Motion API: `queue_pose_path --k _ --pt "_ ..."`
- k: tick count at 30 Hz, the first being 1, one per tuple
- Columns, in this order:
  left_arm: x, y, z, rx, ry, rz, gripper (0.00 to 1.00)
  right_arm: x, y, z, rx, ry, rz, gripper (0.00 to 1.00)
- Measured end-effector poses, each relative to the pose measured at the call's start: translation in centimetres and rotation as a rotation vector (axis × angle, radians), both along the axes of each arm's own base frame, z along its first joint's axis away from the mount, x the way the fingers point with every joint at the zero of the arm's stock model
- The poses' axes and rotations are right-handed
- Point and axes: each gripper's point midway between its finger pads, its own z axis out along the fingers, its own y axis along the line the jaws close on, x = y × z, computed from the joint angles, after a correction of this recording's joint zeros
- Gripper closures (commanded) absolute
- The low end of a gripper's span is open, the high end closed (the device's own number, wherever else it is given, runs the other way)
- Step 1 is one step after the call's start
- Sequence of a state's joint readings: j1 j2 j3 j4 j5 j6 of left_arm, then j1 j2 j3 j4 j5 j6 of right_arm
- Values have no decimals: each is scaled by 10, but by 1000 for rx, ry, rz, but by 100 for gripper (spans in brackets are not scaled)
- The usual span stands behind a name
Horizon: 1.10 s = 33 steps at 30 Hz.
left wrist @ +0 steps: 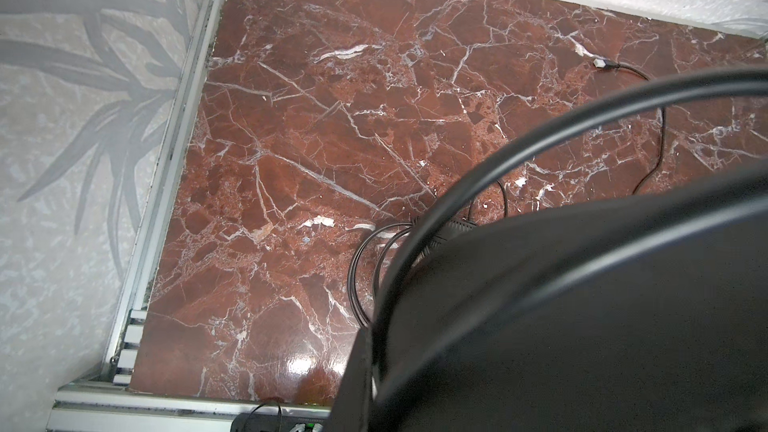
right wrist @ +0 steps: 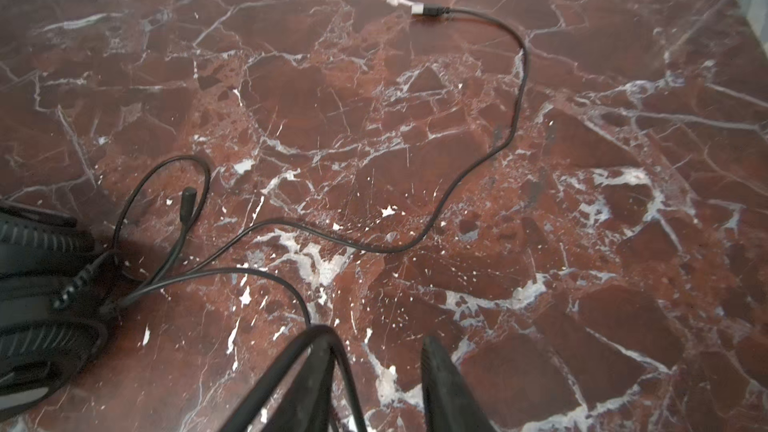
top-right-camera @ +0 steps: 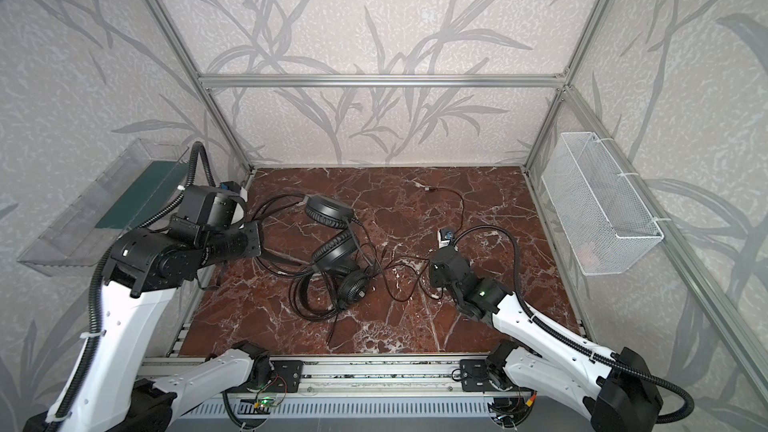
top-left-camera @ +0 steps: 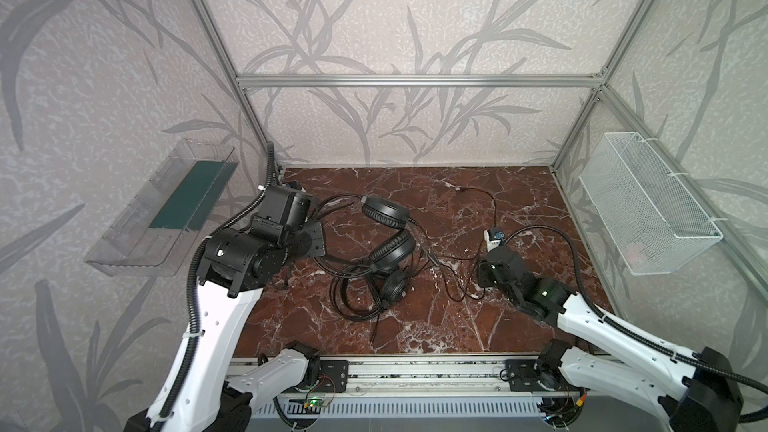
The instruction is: Wrap the headphones
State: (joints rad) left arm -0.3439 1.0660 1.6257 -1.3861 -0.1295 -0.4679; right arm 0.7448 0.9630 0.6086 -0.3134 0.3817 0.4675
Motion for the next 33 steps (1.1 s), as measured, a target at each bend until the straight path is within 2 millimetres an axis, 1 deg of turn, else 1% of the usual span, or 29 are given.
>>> queue_pose_path --k 3,7,8,10,12,13,14,15,20,23,25,28,31,33 --pt "-1 1 -1 -9 6 16 100 -7 5 -5 34 45 20 46" --pt "-3 4 -3 -11 18 35 100 -19 14 -3 96 84 74 34" --pt "-3 6 -3 -10 22 42 99 -23 18 -2 114 97 97 32" --pt "-3 10 -5 -8 30 60 94 -30 25 -2 144 125 142 29" --pt "-3 14 -7 -11 44 81 93 -39 30 -5 160 162 187 28" --pt "-3 16 -8 -16 54 93 95 -43 33 -6 168 180 209 27" --pt "-2 18 -10 -23 65 107 100 -48 35 -7 176 198 233 26" --pt "-1 19 -12 -33 75 116 100 -53 38 -6 188 210 258 23" --pt "9 11 -23 -125 140 128 100 -80 58 12 305 229 430 19" --pt "12 6 -25 -157 155 125 100 -99 70 18 377 270 531 18" --pt "11 4 -24 -170 157 123 100 -109 74 21 409 288 577 18" --pt "9 3 -25 -183 154 132 100 -117 73 34 442 264 616 16" --pt "8 6 -26 -185 161 158 100 -123 69 52 474 193 646 14" --pt "8 9 -30 -182 180 183 100 -126 67 61 488 156 660 14"
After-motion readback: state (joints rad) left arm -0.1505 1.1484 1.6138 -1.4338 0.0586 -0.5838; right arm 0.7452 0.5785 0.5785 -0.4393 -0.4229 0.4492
